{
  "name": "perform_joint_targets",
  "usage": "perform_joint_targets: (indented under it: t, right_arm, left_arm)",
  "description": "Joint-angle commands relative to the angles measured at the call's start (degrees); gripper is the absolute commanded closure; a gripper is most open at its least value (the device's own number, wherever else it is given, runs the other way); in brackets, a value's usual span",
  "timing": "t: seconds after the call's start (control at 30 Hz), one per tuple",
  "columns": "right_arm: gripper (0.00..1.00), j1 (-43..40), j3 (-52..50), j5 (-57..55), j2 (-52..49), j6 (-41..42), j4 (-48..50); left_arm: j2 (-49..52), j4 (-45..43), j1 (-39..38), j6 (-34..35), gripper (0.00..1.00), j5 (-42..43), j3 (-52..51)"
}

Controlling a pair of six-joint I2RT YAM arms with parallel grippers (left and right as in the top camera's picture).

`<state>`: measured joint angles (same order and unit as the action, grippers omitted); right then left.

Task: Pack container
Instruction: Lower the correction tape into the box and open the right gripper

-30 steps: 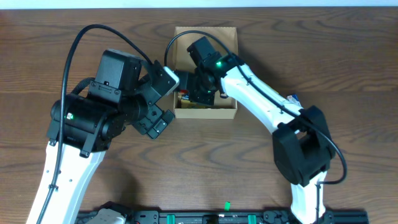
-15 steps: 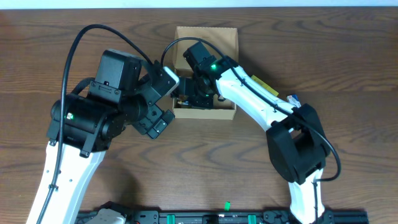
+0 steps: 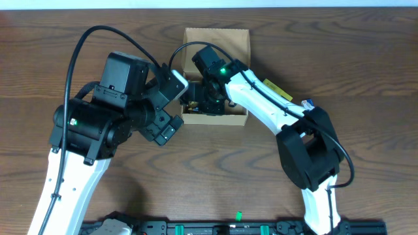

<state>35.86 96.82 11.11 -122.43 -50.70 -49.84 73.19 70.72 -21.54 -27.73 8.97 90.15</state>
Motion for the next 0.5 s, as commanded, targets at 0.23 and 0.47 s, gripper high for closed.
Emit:
perform_joint_targets:
  t: [0.23,0.47]
  right_arm:
    - [0.51,0.0,0.76,-0.81,-0.48,-0.76,0.22]
    - [0.54,-0.22,0.76,-1.09,-0.48,-0.74,1.38]
  left_arm:
    - [-0.13,0.22,0.15,-0.57,0.05,-0.2,1.73]
    - [-0.13,0.22,0.15,-0.57,0.05,-0.2,1.73]
